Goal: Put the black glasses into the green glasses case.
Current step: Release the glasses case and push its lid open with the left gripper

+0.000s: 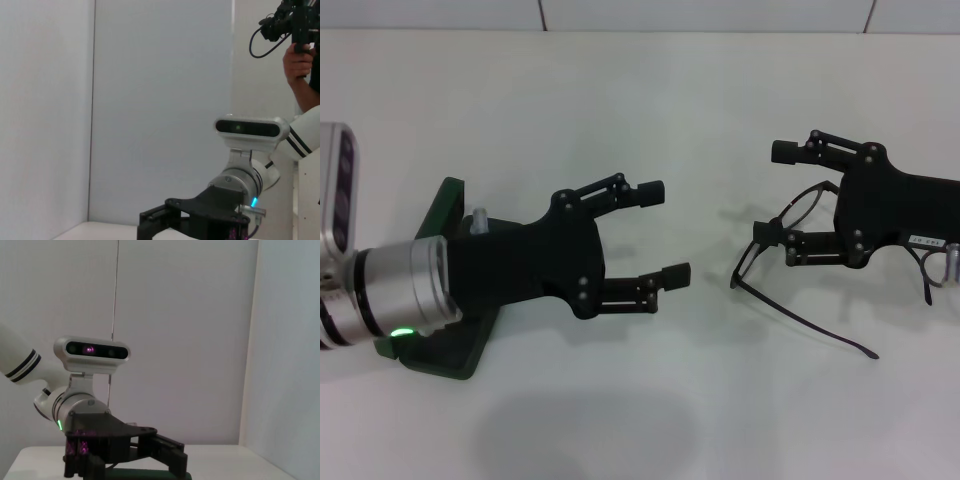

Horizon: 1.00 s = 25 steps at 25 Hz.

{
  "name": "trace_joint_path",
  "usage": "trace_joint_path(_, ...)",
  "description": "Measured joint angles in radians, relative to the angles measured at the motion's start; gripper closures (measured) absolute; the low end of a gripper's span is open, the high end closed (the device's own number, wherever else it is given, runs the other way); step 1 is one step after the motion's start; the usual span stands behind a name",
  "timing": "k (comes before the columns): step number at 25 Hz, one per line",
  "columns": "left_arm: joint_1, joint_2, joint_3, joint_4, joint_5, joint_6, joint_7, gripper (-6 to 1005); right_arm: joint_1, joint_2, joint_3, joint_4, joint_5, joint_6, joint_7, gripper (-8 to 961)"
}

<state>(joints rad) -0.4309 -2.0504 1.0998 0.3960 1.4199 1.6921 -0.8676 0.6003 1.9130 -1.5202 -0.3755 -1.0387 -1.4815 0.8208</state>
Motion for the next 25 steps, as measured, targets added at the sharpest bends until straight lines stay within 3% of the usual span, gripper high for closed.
trace_joint_path(13, 0.005, 0.009, -0.004, -0.01, -0.049, 0.019, -0.011, 108, -0.004, 0.004, 0.013, 0.0, -0.003, 0.001, -0.002, 83)
trace_joint_path(16, 0.01, 0.009, -0.047, 0.012, -0.055, 0.022, -0.072, 108, -0.01, 0.005, 0.013, 0.0, -0.004, 0.001, -0.002, 87)
trace_joint_path(19, 0.012, 0.03, -0.135, 0.092, -0.048, 0.004, -0.294, 107, -0.012, 0.006, 0.012, 0.0, -0.004, -0.002, -0.002, 90)
trace_joint_path(20, 0.013, 0.047, -0.155, 0.138, -0.028, -0.022, -0.413, 107, -0.012, 0.006, 0.012, 0.0, -0.004, -0.004, -0.002, 91)
trace_joint_path(22, 0.022, 0.077, -0.164, 0.25, 0.037, -0.084, -0.618, 109, -0.02, 0.006, 0.011, 0.0, -0.004, -0.006, -0.002, 93)
trace_joint_path(25, 0.04, 0.099, -0.167, 0.408, 0.167, -0.141, -0.83, 112, -0.033, 0.004, 0.011, -0.007, -0.005, -0.007, -0.002, 96)
